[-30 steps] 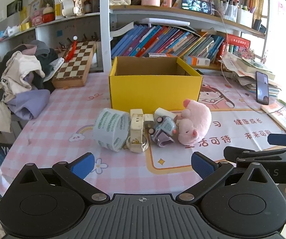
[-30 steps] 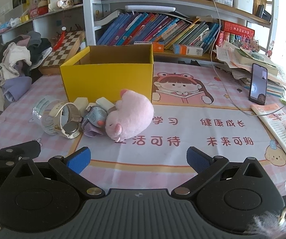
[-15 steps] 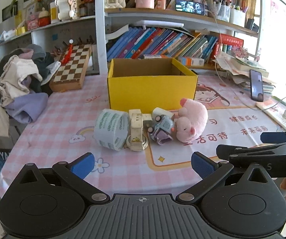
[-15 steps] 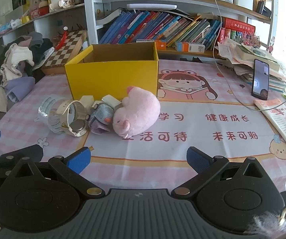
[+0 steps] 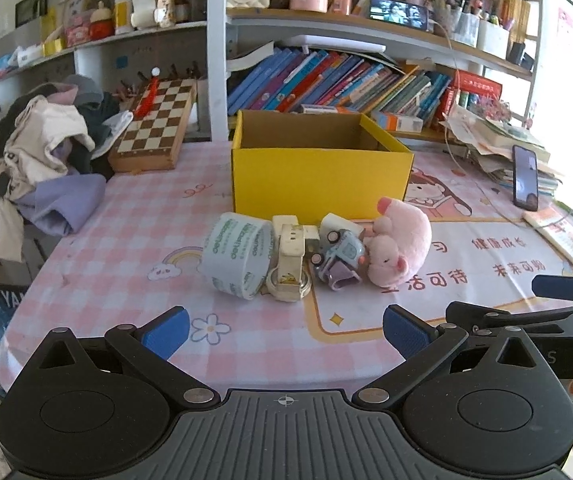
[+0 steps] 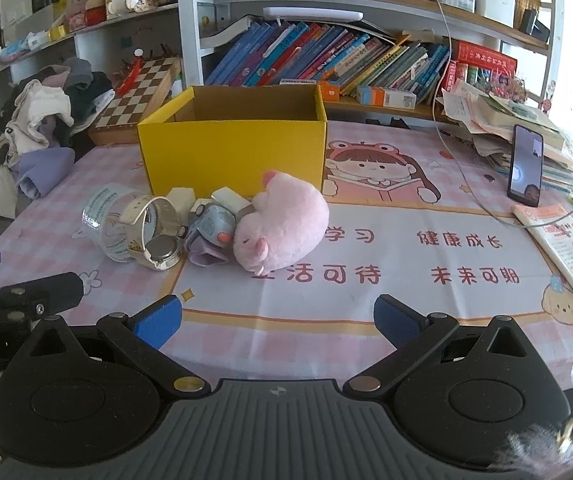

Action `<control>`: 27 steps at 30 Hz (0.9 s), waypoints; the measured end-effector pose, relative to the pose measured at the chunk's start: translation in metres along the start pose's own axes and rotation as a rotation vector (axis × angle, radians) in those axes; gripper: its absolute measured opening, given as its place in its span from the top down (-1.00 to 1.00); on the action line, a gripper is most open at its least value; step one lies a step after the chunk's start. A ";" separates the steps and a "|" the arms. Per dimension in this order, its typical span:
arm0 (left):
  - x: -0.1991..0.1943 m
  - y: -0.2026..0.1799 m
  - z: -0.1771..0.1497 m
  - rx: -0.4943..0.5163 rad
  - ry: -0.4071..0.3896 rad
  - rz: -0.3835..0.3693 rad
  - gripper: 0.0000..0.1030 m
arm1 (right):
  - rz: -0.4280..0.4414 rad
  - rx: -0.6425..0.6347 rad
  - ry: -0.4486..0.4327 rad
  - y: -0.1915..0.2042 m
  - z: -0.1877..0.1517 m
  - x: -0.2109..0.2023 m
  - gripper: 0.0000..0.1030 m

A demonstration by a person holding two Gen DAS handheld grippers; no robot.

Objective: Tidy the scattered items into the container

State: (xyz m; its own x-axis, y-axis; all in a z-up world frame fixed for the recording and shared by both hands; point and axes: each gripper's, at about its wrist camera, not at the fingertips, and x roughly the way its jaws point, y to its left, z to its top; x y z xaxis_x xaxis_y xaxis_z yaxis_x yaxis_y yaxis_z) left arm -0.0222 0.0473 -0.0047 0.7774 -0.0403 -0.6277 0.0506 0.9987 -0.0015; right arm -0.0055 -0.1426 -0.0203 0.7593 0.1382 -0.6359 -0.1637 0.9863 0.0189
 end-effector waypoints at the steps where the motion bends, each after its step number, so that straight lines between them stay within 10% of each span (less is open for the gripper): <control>1: 0.001 0.001 0.000 -0.005 0.000 0.001 -1.00 | -0.001 0.002 0.002 -0.001 0.001 0.002 -1.00; 27: 0.057 0.025 0.025 -0.108 0.022 0.077 -0.80 | 0.040 0.010 0.108 -0.012 0.047 0.092 -0.97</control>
State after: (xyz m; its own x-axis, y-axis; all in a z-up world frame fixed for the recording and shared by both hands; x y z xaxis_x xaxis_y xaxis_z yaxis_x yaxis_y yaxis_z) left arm 0.0394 0.0696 -0.0209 0.7625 0.0360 -0.6459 -0.0772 0.9964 -0.0356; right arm 0.0957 -0.1379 -0.0425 0.6796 0.1675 -0.7142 -0.1862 0.9811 0.0529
